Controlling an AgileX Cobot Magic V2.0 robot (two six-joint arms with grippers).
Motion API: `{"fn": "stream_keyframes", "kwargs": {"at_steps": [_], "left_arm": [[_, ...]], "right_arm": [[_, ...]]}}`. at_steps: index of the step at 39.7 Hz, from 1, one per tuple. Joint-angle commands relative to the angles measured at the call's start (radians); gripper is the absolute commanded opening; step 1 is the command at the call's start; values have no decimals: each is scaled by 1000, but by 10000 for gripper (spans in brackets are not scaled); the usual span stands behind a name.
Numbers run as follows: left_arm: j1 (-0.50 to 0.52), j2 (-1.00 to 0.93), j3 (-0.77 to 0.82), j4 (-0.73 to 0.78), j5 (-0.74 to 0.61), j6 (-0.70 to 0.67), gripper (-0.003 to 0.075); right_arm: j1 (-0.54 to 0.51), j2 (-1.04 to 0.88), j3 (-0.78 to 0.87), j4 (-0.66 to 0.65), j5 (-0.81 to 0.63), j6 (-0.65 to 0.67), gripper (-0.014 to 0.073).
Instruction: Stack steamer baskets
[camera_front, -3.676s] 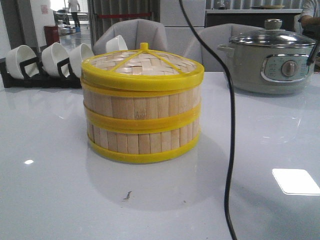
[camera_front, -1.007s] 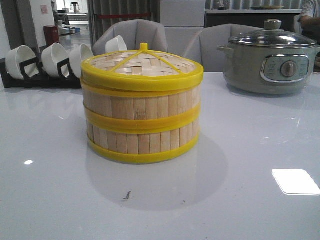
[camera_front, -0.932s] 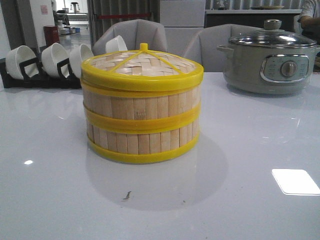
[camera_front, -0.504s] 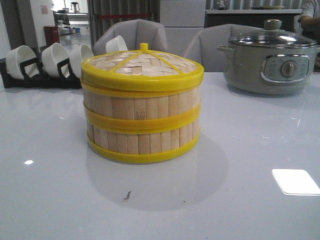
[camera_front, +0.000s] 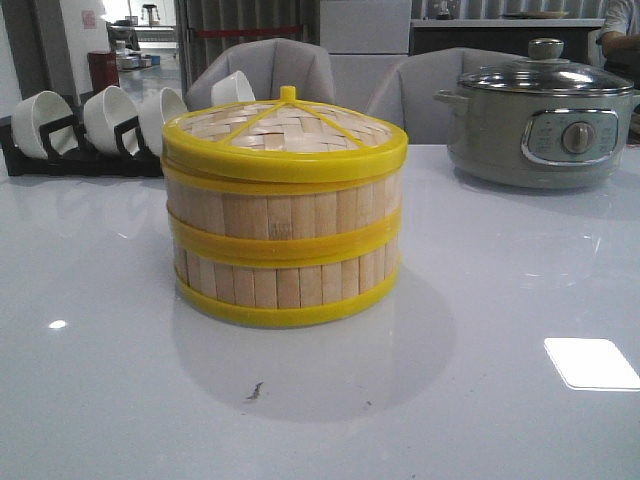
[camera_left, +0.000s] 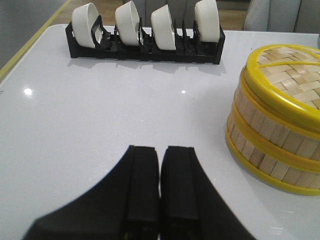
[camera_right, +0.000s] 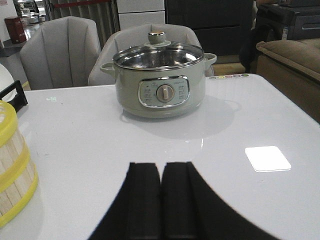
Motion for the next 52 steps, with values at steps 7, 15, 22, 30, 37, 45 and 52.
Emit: {"fn": "stream_keyframes", "kwargs": {"at_steps": [7, 15, 22, 30, 37, 45, 52], "left_arm": [[-7, 1, -29, -6, -84, -7, 86], [-7, -13, -29, 4, -84, -5, 86], [3, -90, 0, 88, -165, 0, 86], [8, -237, 160, 58, -346, 0, 86], [48, -361, 336, -2, -463, 0, 86], [93, -455, 439, -28, -492, 0, 86], [100, -514, 456, -5, -464, 0, 86]], "right_arm": [[-5, 7, -29, -7, -84, -8, 29], [-5, 7, -29, -7, -84, -8, 29], [-5, 7, -29, -7, -86, -8, 29], [-5, 7, -29, -7, -86, -8, 29], [-5, 7, -29, -7, -86, -8, 29], [-5, 7, -29, -7, -86, -8, 29], [-5, 7, -29, -7, -86, -8, 29]]}}
